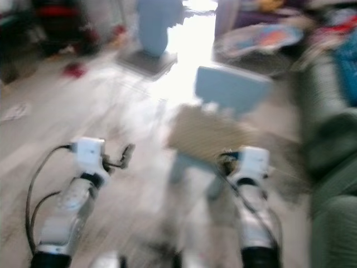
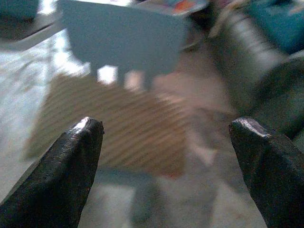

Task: Move the pillow to the sofa

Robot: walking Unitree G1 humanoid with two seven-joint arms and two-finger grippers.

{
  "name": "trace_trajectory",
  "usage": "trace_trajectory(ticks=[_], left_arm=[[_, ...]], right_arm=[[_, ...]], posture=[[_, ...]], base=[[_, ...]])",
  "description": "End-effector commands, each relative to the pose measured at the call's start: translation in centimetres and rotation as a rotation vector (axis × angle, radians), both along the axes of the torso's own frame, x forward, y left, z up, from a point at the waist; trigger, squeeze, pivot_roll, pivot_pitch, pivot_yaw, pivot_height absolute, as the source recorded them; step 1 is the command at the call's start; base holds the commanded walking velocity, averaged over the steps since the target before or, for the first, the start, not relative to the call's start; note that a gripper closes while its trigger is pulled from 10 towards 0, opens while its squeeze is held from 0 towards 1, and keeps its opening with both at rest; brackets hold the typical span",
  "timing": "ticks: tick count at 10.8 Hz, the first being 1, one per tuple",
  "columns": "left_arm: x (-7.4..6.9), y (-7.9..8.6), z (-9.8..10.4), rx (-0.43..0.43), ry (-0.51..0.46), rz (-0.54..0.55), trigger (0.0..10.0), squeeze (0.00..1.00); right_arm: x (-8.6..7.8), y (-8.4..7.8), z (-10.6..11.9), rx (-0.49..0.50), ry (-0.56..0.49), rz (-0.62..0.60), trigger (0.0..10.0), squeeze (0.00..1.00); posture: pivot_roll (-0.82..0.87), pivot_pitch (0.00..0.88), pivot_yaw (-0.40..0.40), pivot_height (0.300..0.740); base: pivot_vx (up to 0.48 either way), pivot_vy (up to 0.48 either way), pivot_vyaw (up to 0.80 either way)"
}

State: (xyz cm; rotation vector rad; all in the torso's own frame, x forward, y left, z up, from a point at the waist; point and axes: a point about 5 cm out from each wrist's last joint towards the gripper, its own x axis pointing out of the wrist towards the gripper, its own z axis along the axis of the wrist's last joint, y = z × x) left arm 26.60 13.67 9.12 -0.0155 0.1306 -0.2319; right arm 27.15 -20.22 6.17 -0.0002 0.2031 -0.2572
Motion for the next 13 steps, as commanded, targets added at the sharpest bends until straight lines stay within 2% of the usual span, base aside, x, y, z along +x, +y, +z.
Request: trace_trajectory(ticks=[1,5,10,11,13], left_arm=[[0.0,0.9,-0.1,0.012,0.008,0.025,10.0,0.0],[0.2,0.8,-0.1,0.002,0.011,0.026,10.0,0.0],[0.4,0.9,-0.1,0.016,0.019,0.042,10.0,0.0],[0.3,0.9,-0.2,0.021,0.02,0.042,10.0,0.0],[0.3,1.0,-0.1,0.036,0.012,0.06,10.0,0.0]], right_arm=[[0.1,0.3,0.0,0.009,0.0,0.001,10.0,0.0],[-0.1,0.5,-0.1,0.016,0.001,0.016,10.0,0.0],[0.1,1.4,0.4,0.047,-0.032,0.119,10.0,0.0],[0.0,1.6,0.4,0.054,-0.036,0.12,10.0,0.0],[0.0,1.6,0.3,0.059,-0.031,0.108,10.0,0.0]], posture=[[0.01,0.089,-0.059,0.74],[0.01,0.098,-0.062,0.74],[0.01,0.105,-0.064,0.74],[0.01,0.103,-0.063,0.74],[0.01,0.102,-0.061,0.74]], base=[[0.292,0.0,-0.8],[0.312,0.066,-0.72],[0.361,0.316,0.09],[0.345,0.334,0.67],[0.163,0.176,0.0]])
